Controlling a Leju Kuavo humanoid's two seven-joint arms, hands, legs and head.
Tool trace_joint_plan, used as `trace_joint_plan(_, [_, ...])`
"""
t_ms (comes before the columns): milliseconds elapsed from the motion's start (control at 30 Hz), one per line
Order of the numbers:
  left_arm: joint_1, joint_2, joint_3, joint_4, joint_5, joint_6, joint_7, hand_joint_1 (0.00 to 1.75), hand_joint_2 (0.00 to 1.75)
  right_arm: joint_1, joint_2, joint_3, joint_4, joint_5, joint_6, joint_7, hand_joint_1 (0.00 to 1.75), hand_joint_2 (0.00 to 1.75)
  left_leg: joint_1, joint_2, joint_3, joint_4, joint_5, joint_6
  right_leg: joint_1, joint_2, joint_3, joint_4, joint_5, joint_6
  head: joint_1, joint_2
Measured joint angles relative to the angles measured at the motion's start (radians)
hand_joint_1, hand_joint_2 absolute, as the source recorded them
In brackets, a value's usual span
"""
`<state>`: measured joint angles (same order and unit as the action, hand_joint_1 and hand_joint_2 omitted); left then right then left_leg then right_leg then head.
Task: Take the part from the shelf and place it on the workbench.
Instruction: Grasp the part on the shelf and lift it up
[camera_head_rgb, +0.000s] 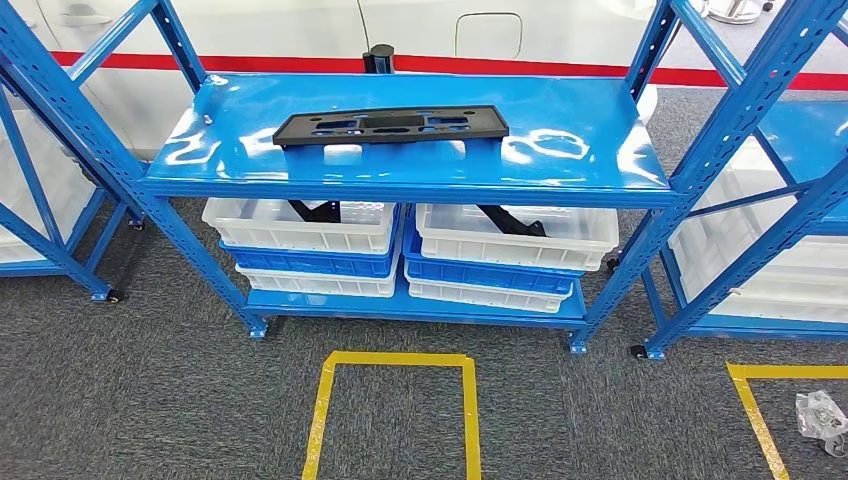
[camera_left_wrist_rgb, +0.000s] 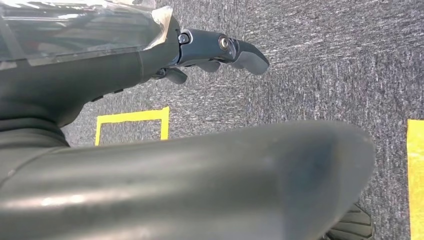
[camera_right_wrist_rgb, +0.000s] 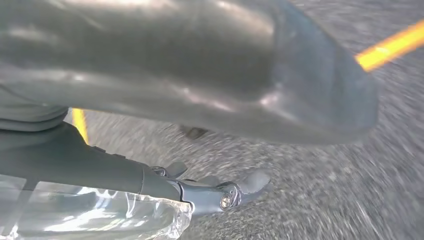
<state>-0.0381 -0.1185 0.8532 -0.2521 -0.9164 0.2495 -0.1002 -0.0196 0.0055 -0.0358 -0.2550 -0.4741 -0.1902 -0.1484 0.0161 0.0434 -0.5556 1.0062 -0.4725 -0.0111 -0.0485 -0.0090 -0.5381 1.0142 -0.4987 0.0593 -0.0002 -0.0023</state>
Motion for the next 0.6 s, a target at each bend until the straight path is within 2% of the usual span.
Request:
trace_joint_plan(267, [-0.015,-0.009,0.082,0.013,-0.052,0.009,-0.012,0.0,0.0,-0.003,-0.022,-0.184,0.002,-0.179,0.087,-0.128,0.0,0.0,0.0,0.0,0.0,0.0,0.0,0.0,0.0,0.0,0.0,0.0,0.0,0.0,0.0,0.0])
trace_joint_plan(600, [-0.029,-0.02,0.157,0.025,-0.095,0.013,-0.018,0.0,0.0,-0.007,-0.068,-0.408,-0.006,-0.351,0.315,-0.263,0.0,0.0,-0.001,0.0,0.0,0.0,0.0,0.0,0.0,0.0,0.001,0.0,0.0,0.0,0.0,0.0])
